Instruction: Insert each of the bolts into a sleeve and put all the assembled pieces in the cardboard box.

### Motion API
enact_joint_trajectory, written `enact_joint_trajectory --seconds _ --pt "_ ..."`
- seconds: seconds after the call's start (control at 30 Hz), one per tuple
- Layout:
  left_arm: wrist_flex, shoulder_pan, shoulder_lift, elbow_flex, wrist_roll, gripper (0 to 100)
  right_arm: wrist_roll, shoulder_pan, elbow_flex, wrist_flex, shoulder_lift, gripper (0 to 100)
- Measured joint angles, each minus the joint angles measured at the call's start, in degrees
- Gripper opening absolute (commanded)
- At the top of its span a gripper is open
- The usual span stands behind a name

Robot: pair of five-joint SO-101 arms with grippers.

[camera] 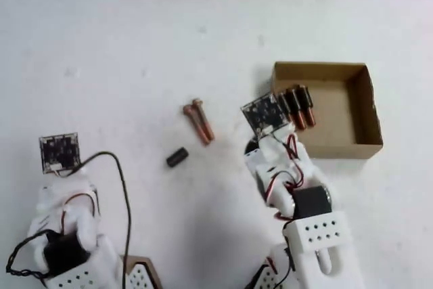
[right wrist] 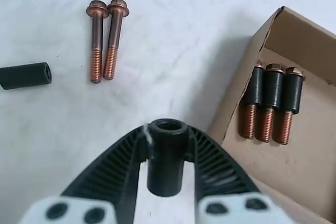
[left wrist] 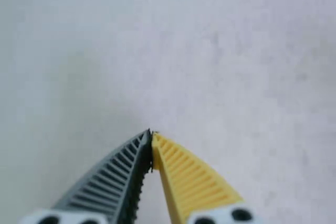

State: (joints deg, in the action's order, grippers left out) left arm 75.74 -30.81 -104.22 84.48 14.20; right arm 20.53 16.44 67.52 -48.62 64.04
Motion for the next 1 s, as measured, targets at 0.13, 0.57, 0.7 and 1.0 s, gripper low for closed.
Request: enact_joint_trajectory --seconds 0.13,0.57,0.7,1.0 --pt "3.0 4.2 -0.4 -4.2 -1.2 2 0.0 0.0 4.1 5.5 0.2 1.7" --pt "3.3 15.0 9.3 -17.9 -7.9 2 0.0 4.5 13.6 19.0 0.2 1.7" --pt "3.3 18.0 21.7 -26.0 -11.7 2 0.0 4.5 15.6 23.5 0.2 1.7" --pt "2.5 31.7 47.1 -35.8 -22.3 2 0.0 2.5 15.6 25.0 0.2 1.7"
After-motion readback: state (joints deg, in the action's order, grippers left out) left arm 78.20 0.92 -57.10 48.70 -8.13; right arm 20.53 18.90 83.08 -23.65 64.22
